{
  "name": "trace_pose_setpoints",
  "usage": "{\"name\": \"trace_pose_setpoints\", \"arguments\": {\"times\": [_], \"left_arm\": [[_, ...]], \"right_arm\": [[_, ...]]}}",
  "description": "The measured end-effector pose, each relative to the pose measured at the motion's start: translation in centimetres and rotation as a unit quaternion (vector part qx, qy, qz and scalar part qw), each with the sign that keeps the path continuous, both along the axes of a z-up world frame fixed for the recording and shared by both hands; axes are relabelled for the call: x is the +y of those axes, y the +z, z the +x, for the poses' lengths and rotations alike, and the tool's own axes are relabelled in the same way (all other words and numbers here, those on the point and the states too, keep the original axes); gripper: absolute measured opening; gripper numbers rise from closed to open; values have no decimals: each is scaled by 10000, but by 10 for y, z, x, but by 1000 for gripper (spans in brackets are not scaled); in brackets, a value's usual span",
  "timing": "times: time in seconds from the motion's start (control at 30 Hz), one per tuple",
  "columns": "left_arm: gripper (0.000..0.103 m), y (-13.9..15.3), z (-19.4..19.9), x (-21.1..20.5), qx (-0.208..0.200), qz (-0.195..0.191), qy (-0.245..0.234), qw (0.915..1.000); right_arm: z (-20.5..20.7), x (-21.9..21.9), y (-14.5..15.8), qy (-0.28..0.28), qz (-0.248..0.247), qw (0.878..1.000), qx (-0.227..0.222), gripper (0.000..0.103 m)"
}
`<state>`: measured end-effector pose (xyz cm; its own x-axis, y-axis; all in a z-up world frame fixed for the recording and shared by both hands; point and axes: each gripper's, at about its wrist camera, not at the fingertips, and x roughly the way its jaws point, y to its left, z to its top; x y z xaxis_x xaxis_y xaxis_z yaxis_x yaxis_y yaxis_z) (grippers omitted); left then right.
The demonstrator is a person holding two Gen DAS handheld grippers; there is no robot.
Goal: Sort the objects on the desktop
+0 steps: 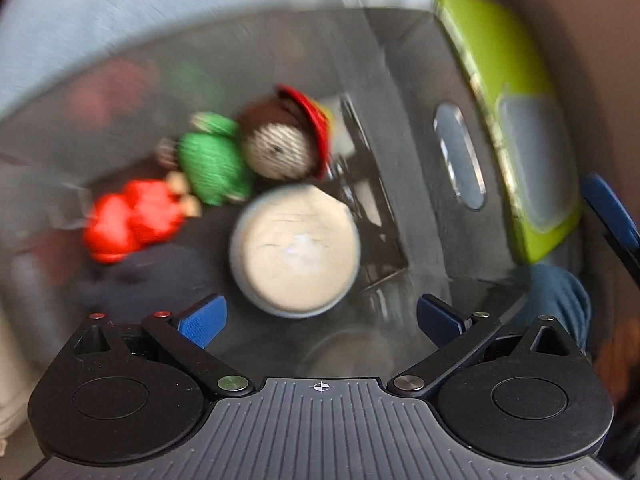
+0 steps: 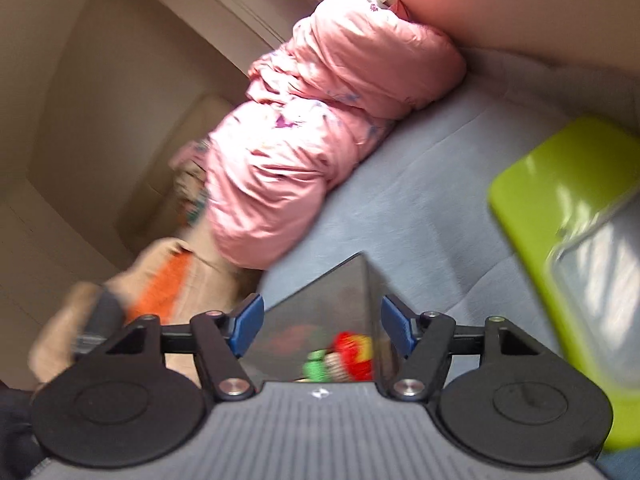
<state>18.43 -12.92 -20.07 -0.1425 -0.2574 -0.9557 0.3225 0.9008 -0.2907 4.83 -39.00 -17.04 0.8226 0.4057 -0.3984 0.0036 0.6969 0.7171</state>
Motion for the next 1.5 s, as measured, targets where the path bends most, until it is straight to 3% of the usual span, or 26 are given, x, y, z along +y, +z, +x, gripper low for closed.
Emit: {"name": "trace_pose_setpoints", "arguments": {"times": [0.17, 0.3, 0.37, 0.47, 0.57, 0.67, 0.83, 0.93, 1.0, 1.13, 1.23, 1.3, 1.5], "left_arm": [[103, -36, -4, -21, 168, 202, -80, 9996], [103, -52, -7, -33, 174, 363, -183, 9990], [103, -52, -11, -38, 112, 265, -289, 9992], [103, -41, -19, -41, 259, -398, -391, 9981], [103, -18, -35, -44, -141, -379, -590, 9974], [103, 17, -56, -31, -740, -400, -591, 9947], [103, 82, -108, 5, -997, -1497, -586, 9819], [103, 113, -140, 26, -1015, -2106, -677, 9699], [103, 126, -164, 41, -1008, -2421, -731, 9622], [103, 131, -202, 59, -935, -2810, -853, 9513], [103, 143, -220, 64, -1152, -2706, -896, 9516], [103, 151, -227, 69, -1381, -2605, -926, 9510], [103, 153, -226, 89, -1486, -2698, -692, 9489]], "right_arm": [[-23, -15, -17, 431, 1205, 9912, -351, 71], [-21, -25, -29, 1040, 2341, 9647, -615, 80], [-21, -25, -31, 1077, 2502, 9598, -673, 81], [-21, -25, -36, 1040, 2452, 9618, -635, 82], [-22, -27, -43, 907, 2481, 9631, -516, 82], [-24, -29, -39, 702, 2225, 9716, -397, 82], [-7, -21, -16, 462, 1628, 9855, -109, 83], [29, 4, 4, 574, 731, 9949, 404, 83], [54, 30, 14, 799, 62, 9934, 822, 83], [100, 79, 6, 1135, -215, 9765, 1821, 82], [122, 111, -22, 989, -149, 9595, 2634, 79], [134, 132, -43, 717, -509, 9460, 3121, 71], [155, 173, -80, 130, -1586, 9160, 3681, 65]]}}
